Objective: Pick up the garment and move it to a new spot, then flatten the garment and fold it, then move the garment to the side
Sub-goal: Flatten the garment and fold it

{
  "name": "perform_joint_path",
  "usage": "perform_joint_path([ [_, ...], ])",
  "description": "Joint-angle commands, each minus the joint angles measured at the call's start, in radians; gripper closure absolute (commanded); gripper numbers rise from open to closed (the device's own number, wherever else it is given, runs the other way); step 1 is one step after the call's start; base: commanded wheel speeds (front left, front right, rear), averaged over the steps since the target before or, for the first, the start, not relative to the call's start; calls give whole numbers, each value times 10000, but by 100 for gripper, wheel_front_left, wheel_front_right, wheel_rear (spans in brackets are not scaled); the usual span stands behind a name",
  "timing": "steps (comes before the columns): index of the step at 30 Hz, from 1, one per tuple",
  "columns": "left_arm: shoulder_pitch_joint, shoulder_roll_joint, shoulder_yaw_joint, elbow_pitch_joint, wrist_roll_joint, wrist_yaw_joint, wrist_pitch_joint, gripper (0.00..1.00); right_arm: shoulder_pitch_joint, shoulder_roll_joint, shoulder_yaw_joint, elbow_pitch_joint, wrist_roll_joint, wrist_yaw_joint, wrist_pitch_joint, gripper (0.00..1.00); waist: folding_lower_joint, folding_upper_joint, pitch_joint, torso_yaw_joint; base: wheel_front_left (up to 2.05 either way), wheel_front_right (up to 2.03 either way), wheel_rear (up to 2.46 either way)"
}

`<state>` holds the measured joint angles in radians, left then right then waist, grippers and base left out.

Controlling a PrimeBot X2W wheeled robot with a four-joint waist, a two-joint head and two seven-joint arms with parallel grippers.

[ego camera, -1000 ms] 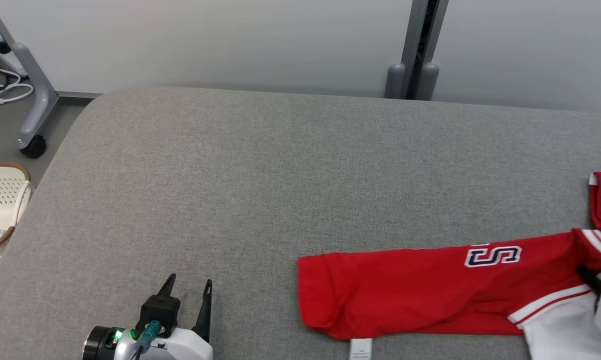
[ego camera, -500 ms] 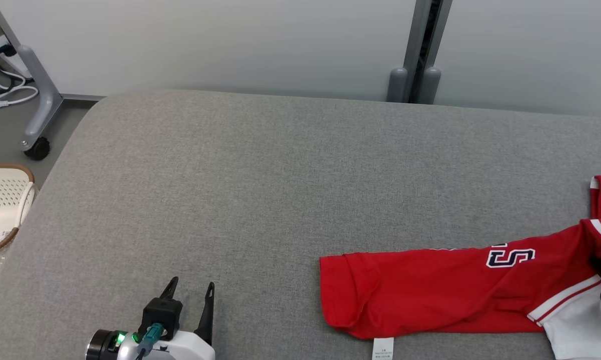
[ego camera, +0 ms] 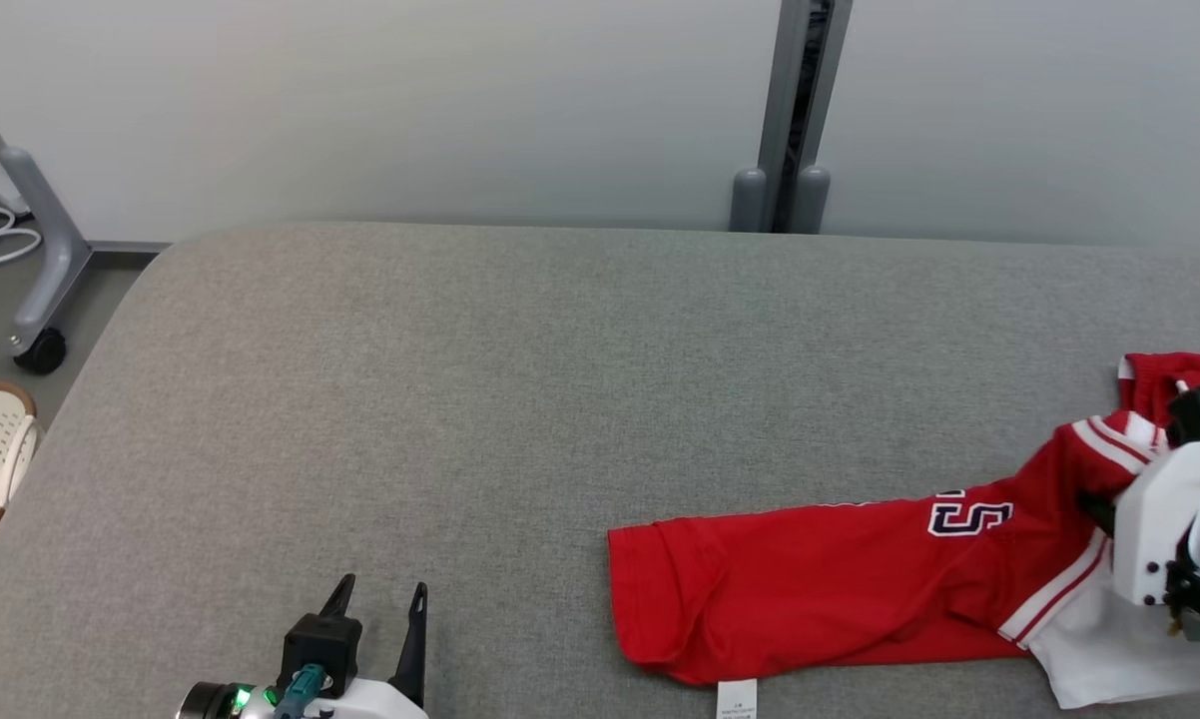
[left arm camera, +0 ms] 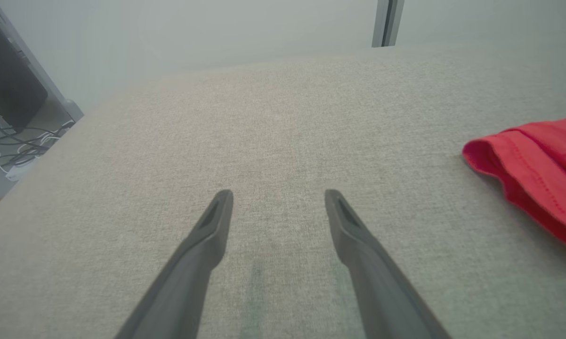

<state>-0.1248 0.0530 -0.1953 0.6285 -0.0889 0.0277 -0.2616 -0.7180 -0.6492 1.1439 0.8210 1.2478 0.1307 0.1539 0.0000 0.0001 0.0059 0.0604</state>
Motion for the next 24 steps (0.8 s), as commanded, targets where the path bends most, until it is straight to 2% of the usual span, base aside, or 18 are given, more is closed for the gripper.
perform_joint_path([
  [1, 115, 37, 18, -10, -51, 71, -37, 0, -91, 46, -20, -179, 72, 3, 139, 100, 0, -1, -80, -86, 0, 0, 0],
  [11, 237, 7, -101, -49, -269, 167, -37, 0, 135, 195, -719, -1938, 637, 3, 1065, 100, 0, -1, -246, -225, 0, 0, 0],
  [24, 316, 2, -346, -37, -551, 250, -37, 0, 1144, 1242, -1835, -3153, 1068, 3, 1798, 100, 0, -1, -334, -21, 0, 0, 0],
])
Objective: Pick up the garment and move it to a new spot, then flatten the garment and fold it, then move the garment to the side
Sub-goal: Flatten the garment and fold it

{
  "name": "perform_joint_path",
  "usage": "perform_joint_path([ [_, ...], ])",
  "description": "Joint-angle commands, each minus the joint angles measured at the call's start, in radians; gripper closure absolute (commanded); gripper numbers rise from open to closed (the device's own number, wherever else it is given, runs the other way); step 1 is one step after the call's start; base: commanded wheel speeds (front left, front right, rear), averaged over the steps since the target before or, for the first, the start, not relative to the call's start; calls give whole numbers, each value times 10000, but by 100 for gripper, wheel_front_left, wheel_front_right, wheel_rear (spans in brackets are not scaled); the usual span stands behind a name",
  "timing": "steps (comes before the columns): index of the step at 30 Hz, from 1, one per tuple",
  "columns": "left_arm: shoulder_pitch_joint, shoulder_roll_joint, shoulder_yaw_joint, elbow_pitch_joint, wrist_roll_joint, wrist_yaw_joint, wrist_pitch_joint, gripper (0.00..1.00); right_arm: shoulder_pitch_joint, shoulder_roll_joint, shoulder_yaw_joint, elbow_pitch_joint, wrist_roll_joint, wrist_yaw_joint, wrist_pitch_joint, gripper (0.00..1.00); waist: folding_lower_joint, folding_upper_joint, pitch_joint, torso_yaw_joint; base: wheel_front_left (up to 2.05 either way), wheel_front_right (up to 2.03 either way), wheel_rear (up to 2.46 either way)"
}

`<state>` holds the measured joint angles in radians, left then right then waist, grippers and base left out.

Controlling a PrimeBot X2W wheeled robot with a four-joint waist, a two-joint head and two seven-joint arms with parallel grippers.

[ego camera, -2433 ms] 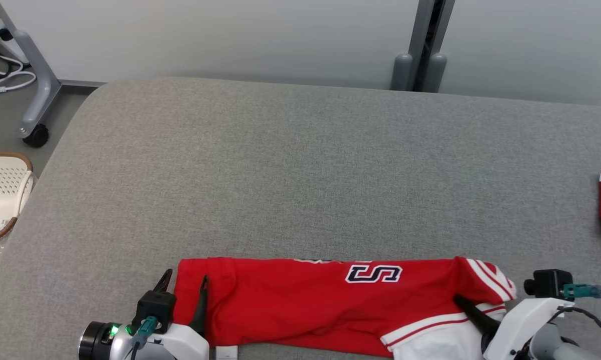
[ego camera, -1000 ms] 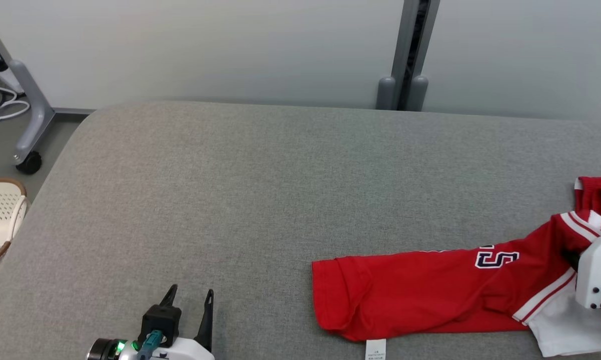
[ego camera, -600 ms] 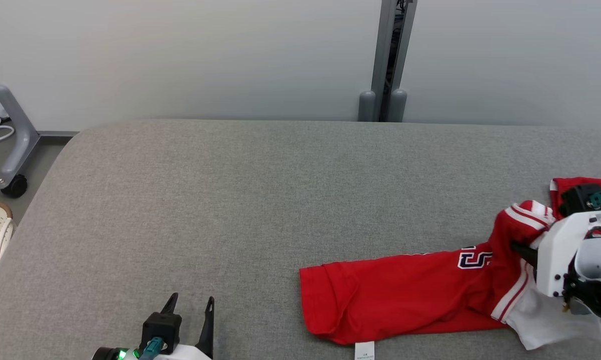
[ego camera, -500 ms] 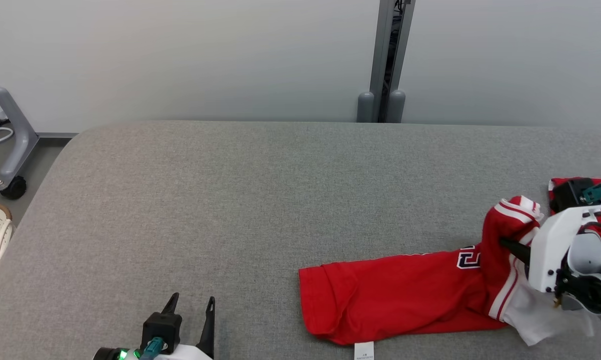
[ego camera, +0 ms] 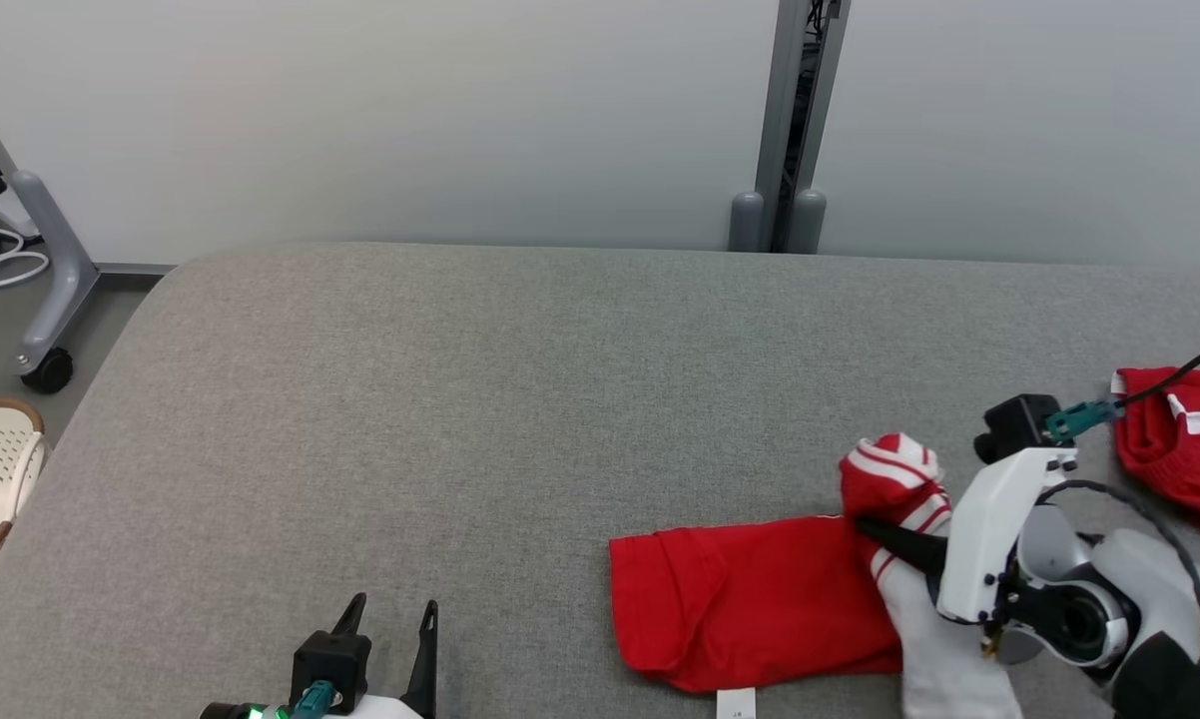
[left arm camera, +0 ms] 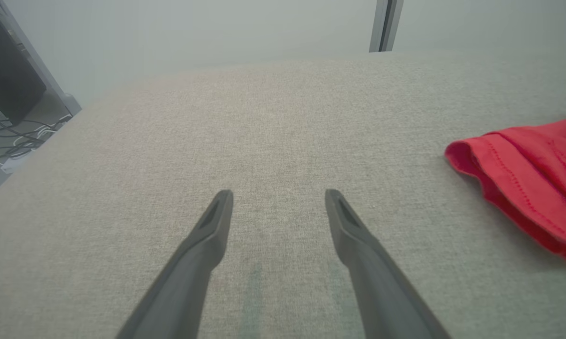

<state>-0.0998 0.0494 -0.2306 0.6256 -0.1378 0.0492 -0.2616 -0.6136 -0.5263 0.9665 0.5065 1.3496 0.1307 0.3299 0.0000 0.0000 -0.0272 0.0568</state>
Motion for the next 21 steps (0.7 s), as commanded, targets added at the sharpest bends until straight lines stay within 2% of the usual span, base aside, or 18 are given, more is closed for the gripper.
perform_joint_path([
  [1, 67, 39, -9, -4, -67, 40, -37, 0, 184, 137, -127, -47, 10, 3, 79, 100, 0, 0, -8, 38, 0, 0, 0],
  [10, 27, 39, -81, 42, -94, 31, -37, 0, 665, 1660, -950, 310, -357, 3, 113, 100, 0, 0, 19, 325, 0, 0, 0],
  [18, -130, 40, -238, 84, -158, 75, -37, 0, 473, 3284, -1798, 1386, -979, 4, -59, 100, 0, 0, 246, 858, 0, 0, 0],
  [21, -152, 38, -312, 94, -198, 105, -37, 0, 392, 3673, -2045, 1783, -1246, 4, -146, 100, 0, 0, 354, 1051, 0, 0, 0],
])
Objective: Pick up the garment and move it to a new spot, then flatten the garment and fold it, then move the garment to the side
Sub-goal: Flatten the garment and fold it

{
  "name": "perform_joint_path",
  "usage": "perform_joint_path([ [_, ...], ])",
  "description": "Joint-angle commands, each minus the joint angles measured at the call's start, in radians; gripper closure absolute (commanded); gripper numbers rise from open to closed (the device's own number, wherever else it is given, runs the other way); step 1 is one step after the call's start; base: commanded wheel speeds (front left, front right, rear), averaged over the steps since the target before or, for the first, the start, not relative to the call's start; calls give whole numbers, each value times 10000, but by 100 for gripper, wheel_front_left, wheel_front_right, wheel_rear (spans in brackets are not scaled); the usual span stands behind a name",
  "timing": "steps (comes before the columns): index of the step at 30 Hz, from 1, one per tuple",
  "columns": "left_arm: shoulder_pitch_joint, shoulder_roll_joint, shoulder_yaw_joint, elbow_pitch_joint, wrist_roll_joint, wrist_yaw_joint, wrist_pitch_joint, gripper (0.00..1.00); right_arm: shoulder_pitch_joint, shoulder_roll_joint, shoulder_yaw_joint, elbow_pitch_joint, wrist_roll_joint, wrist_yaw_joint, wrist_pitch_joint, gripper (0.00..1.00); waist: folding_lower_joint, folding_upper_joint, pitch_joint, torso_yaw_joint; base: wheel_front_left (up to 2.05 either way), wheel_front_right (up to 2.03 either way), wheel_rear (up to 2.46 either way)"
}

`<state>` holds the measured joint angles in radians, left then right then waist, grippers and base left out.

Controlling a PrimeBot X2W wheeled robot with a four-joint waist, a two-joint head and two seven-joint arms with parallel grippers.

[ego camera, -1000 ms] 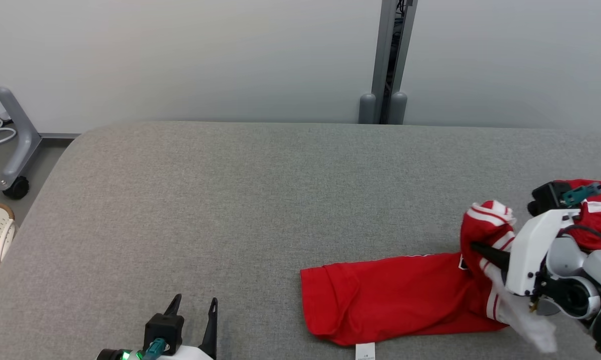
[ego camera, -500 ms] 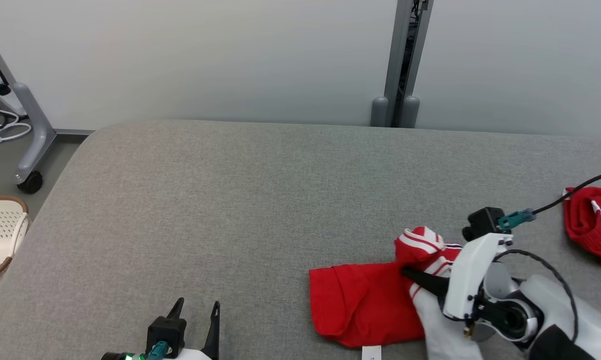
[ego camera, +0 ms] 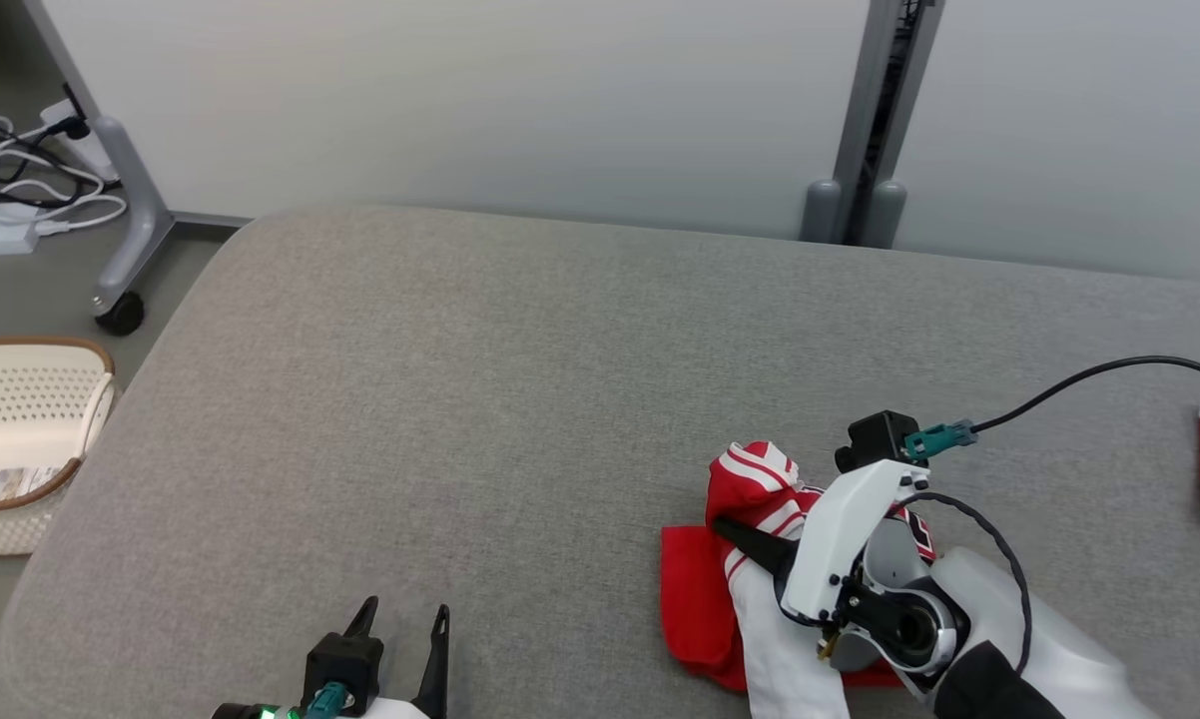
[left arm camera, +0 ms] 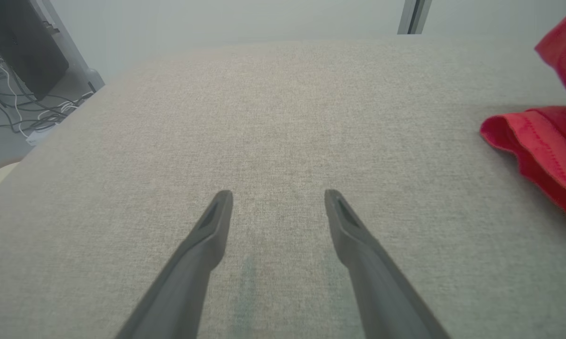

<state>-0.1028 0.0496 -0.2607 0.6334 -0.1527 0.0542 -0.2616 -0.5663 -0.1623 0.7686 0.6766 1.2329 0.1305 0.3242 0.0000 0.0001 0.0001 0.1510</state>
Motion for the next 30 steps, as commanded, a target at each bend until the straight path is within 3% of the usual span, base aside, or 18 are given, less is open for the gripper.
perform_joint_path([
  [1, -133, 38, -37, 18, -65, 63, -37, 0, -98, 162, -135, 210, -157, 6, -108, 100, 0, -1, 112, 174, 0, 0, 0],
  [10, -322, 36, -283, 52, -156, 149, -37, 0, -302, 818, -492, 1168, -786, 6, -184, 100, 0, -1, 400, 639, 0, 0, 0],
  [11, -326, 36, -310, 58, -160, 165, -37, 0, -325, 848, -497, 1280, -869, 6, -206, 95, 0, -1, 421, 675, 0, 0, 0],
  [12, -326, 38, -332, 61, -167, 173, -37, 0, -342, 881, -481, 1360, -973, 6, -201, 54, 0, -1, 439, 704, 0, 0, 0],
  [13, -328, 36, -354, 67, -186, 179, -37, 0, -341, 912, -496, 1417, -1020, 6, -248, 0, 0, -1, 456, 726, 0, 0, 0],
  [30, -387, 37, -153, 203, 32, 115, -37, 0, -362, 1086, -771, 117, -1021, 6, -700, 0, 0, -1, 293, 442, 0, 0, 0],
])
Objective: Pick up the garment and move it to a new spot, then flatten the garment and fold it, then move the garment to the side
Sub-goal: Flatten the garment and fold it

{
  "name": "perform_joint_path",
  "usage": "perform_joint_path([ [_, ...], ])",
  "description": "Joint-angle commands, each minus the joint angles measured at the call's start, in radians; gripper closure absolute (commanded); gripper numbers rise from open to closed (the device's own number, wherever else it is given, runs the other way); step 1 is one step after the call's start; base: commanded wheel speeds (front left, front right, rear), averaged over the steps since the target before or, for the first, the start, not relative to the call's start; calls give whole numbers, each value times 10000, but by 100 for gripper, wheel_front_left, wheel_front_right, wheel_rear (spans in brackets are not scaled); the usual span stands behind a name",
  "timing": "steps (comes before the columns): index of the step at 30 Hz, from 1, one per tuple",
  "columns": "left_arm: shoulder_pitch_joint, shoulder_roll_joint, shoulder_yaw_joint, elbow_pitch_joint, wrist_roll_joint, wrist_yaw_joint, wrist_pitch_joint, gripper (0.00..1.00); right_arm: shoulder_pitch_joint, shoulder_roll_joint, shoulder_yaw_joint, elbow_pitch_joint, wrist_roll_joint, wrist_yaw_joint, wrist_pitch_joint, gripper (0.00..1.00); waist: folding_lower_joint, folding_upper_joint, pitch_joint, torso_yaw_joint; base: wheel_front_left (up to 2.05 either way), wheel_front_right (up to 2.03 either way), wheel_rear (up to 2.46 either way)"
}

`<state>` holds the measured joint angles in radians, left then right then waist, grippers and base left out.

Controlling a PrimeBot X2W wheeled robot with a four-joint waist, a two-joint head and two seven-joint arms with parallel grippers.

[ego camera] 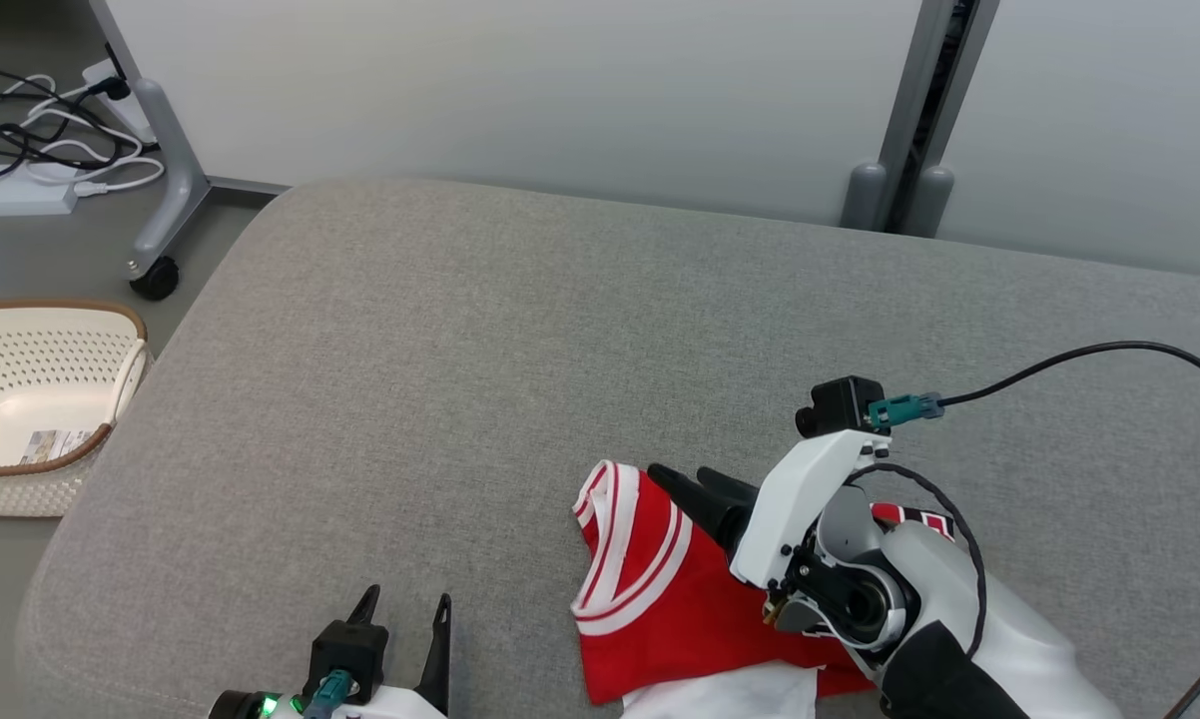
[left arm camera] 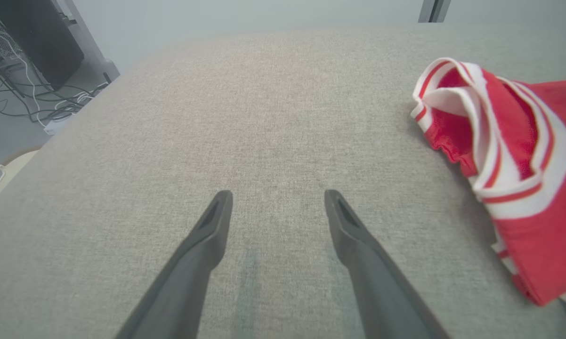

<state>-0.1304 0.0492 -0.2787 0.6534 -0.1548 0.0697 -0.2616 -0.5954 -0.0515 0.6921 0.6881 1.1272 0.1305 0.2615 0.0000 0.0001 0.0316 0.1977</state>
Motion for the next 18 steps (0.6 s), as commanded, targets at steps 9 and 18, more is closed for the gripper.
perform_joint_path([
  [9, 39, 43, 238, -31, 193, -95, -37, 0, 91, -828, -675, -1121, -662, 6, -1012, 0, 0, -1, -251, -328, 0, 0, 0],
  [18, 165, 40, 324, -242, 243, -126, -37, 0, 1223, -2382, -1609, -1511, -2577, 5, -2997, 0, 0, -1, -377, -768, 0, 0, 0],
])
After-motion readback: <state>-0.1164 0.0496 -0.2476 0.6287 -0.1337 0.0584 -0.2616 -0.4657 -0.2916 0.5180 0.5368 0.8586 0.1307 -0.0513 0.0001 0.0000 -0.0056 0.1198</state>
